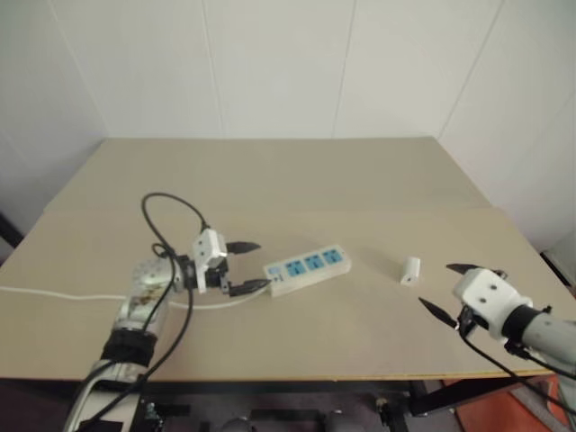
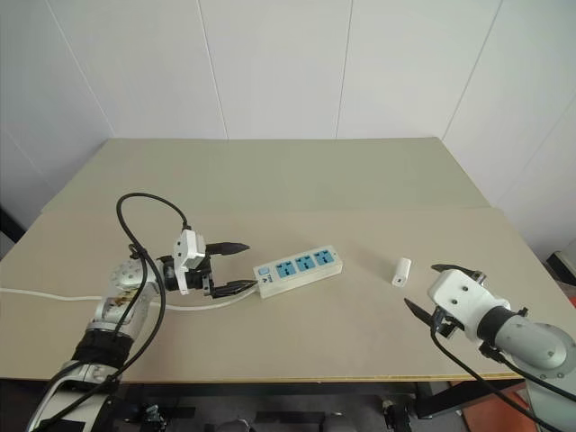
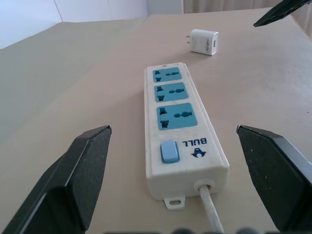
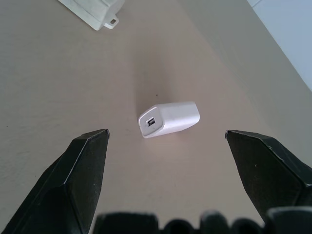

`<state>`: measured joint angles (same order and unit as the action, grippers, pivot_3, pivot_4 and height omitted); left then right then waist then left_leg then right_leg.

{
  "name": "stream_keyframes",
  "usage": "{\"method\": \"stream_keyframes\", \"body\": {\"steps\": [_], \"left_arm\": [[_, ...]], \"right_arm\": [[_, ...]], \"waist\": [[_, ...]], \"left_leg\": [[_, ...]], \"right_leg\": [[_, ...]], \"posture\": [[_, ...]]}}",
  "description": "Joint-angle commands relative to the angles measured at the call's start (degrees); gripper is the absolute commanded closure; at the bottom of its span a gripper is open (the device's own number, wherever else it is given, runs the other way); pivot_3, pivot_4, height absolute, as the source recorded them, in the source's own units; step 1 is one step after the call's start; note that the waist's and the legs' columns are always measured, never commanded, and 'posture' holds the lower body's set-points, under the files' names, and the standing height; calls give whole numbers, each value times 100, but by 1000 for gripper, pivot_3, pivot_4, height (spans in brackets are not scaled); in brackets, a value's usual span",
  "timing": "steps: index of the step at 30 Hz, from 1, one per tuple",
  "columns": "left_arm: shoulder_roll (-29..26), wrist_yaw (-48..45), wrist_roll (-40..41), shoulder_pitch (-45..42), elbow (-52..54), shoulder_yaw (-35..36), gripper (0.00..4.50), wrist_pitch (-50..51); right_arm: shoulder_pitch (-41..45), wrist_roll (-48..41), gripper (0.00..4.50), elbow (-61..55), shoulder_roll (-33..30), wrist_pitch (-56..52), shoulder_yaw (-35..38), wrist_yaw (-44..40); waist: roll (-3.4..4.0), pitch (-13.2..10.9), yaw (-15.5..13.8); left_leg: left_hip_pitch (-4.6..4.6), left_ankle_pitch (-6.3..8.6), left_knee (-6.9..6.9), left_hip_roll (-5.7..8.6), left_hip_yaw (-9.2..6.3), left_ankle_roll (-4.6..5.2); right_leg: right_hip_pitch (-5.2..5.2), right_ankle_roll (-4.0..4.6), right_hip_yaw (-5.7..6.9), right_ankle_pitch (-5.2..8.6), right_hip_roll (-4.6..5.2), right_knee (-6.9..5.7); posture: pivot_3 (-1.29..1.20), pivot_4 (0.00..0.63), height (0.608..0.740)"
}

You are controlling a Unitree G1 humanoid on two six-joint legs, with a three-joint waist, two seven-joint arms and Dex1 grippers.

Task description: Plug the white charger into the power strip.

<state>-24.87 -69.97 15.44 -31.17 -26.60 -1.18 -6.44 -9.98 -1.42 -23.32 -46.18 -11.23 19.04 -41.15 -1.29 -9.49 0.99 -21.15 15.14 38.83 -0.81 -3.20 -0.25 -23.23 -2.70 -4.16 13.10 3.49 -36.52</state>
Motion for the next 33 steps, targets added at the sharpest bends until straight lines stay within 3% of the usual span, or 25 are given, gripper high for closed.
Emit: {"method": "stream_keyframes", "body": {"steps": [1, 6, 12, 32, 33], "left_arm": [[139, -83, 71, -115, -343, 45, 19, -342], [415, -119, -31, 15, -679, -69, 19, -737], [628, 494, -539, -49, -1476, -140, 19, -1659], [977, 131, -515, -325, -2242, -123, 19, -1956], [1001, 153, -492, -335, -2273, -88, 198, -2001]], "right_arm": [[-99, -53, 0, -279, -44, 63, 306, 24], [-217, -52, 0, -387, -24, 11, 381, 56], [-229, -90, 0, -446, 38, 10, 414, 86], [-359, -75, 0, -489, 145, -7, 472, 142], [-366, -70, 0, -491, 143, -5, 477, 139]], "waist": [[0, 0, 3], [0, 0, -5], [0, 0, -9], [1, 1, -18], [1, 1, -18]], "left_leg": [[0, 0, -1, 0, 0, 0], [0, 0, 2, 2, 0, 1], [2, 0, 0, 1, -1, 1], [0, 1, -2, 2, -1, 1], [0, 1, -2, 1, -1, 1]], "right_leg": [[0, 0, 0, 0, 0, 1], [1, -2, -1, -1, 0, 1], [4, -2, -1, -1, -1, 3], [13, -12, 1, -8, 0, 30], [14, -12, 1, -8, 0, 31]], "posture": [[0, 150, 740], [0, 150, 740], [0, 150, 740], [0, 150, 740], [0, 150, 740]]}}
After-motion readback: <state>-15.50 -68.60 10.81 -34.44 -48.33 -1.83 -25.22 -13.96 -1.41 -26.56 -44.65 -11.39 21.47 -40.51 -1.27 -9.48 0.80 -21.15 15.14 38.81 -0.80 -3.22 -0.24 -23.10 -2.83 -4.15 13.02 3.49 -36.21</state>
